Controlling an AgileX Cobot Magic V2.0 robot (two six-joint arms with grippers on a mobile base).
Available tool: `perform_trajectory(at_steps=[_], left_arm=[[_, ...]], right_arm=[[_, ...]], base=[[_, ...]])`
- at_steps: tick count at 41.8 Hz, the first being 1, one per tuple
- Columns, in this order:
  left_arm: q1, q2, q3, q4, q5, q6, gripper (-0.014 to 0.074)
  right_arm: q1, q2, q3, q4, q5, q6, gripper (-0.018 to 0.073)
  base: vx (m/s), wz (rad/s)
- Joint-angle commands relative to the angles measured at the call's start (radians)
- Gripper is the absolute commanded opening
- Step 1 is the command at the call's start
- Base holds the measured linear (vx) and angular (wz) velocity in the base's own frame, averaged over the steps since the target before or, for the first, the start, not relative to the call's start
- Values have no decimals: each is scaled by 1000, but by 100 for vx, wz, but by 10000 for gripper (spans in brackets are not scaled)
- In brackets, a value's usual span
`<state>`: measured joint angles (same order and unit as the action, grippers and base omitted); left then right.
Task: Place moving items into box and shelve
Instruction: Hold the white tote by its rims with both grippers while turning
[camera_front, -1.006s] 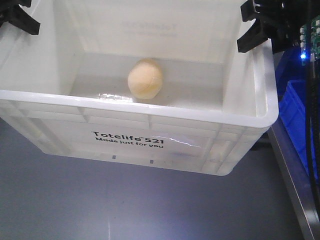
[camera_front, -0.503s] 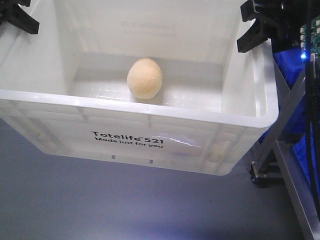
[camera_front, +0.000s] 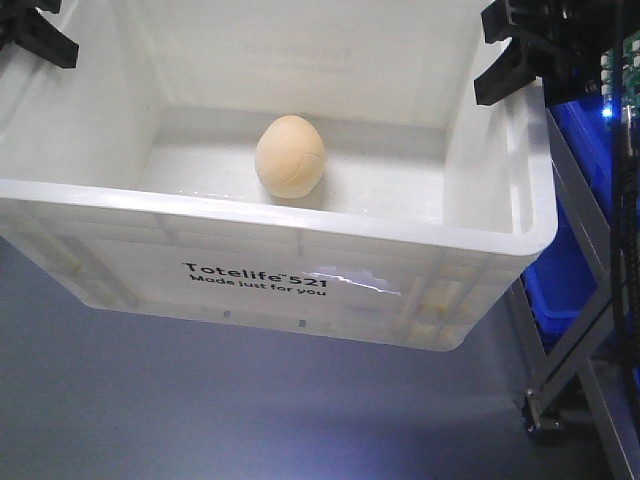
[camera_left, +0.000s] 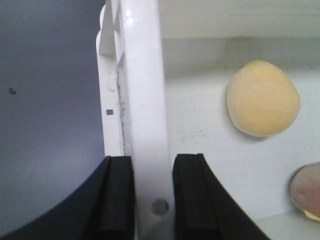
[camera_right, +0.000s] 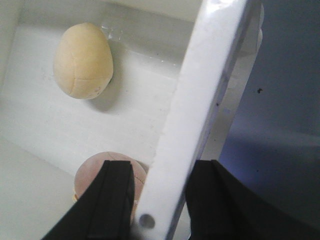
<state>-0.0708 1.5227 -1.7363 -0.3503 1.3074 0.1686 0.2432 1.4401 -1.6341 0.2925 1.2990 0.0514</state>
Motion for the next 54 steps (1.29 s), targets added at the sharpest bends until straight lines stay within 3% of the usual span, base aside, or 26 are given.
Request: perform_trajectory(at_steps=[1,39,54], left_arm=[[-22,-53,-46,-193,-52,-1,0],[-22,-53,-46,-193,-52,-1,0],[-22,-53,-46,-193,-52,-1,0]], right_arm=[[17,-46,-44,205,-73,-41,0],[17,-46,-44,205,-73,-41,0],[17,-46,-44,206,-71,-41,0]], base=[[49,1],[44,13],[34,46]])
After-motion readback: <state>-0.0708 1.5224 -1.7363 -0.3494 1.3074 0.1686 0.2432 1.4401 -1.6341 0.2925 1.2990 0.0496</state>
